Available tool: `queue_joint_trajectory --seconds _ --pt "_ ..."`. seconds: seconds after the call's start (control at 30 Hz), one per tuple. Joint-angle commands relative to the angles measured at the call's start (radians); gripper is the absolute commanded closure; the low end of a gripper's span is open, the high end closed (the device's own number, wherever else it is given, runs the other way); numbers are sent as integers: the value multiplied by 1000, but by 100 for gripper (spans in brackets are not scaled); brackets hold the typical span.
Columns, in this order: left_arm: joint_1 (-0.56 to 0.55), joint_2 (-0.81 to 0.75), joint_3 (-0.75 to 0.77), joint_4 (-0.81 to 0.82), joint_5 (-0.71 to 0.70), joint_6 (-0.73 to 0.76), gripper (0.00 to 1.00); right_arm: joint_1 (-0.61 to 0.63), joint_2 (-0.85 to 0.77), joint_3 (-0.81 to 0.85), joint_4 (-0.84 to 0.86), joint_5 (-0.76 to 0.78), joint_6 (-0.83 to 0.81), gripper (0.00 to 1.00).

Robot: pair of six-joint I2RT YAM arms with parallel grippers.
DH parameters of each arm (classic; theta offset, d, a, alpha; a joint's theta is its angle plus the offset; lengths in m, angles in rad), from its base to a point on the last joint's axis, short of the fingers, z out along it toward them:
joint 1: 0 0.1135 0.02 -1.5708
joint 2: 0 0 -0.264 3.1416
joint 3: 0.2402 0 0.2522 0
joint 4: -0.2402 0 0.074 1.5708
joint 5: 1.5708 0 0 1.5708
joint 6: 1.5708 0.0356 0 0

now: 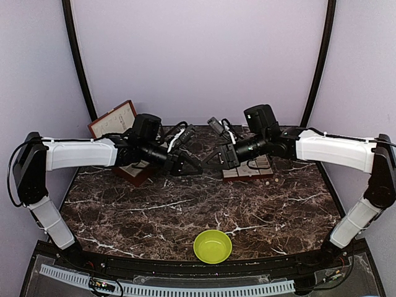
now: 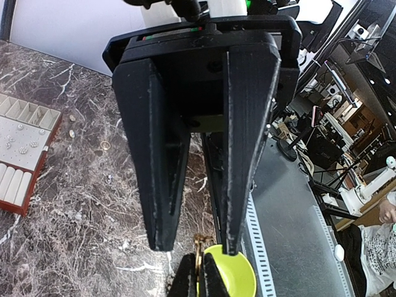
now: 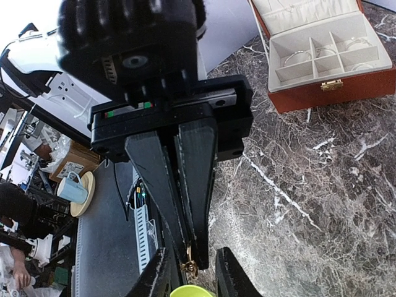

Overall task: Organize the mixed jewelry
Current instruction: Pass from the left arm to the right

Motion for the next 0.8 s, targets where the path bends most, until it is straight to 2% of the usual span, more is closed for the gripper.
queue_joint_trajectory --seconds 0.0,0.63,0.7,0.73,0.77 --pt "-8 -5 -12 16 20 3 100 12 7 33 30 -18 -5 78" --pt "-11 -15 -17 12 -34 12 99 13 6 51 -32 25 -31 100" --pt "-10 -18 -18 9 -53 12 88 12 3 50 -34 51 -29 100" --pt "-11 -21 -19 6 -62 13 75 12 -1 51 -41 79 -29 100" --pt "-10 -24 -20 4 -87 15 68 11 -4 54 -57 112 -33 100"
